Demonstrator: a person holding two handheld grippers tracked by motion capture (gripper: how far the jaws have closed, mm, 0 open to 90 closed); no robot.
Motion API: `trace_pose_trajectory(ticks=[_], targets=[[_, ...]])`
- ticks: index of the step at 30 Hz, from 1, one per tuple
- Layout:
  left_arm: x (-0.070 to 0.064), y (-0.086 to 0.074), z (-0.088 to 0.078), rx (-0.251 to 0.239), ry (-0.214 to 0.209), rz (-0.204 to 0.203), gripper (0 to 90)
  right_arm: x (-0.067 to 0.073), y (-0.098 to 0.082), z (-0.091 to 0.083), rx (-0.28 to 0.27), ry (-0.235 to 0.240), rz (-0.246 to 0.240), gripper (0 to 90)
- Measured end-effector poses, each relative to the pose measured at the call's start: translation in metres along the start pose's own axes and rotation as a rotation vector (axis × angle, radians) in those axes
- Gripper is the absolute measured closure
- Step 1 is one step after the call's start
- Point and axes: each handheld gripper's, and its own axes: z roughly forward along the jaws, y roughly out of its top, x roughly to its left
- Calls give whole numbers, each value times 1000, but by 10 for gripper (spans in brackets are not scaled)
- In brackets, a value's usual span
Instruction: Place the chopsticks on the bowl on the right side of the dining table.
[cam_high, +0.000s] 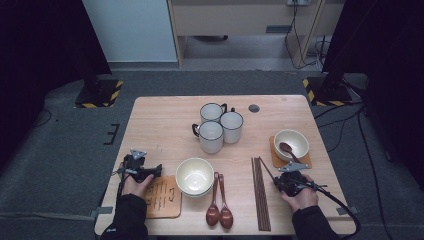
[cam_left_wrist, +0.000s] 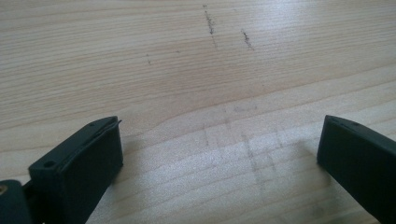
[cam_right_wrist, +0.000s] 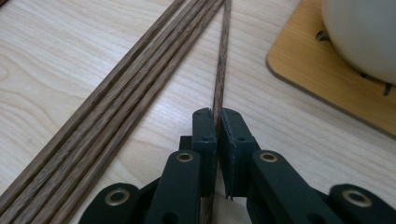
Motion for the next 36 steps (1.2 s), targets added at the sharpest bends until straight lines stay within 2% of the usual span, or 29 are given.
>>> trace_pose_trajectory(ticks=[9, 13, 23, 36], targets=[[0, 0, 0, 0, 0, 0, 0, -1, 1, 2, -8, -9, -1, 848], [0, 0, 0, 0, 0, 0, 0, -1, 1, 1, -20, -20, -4, 808], [0, 0, 0, 0, 0, 0, 0, -1, -9, -18, -79, 0, 33, 789], [0, 0, 0, 0, 0, 0, 0, 0, -26, -26, -63, -7, 44, 780]])
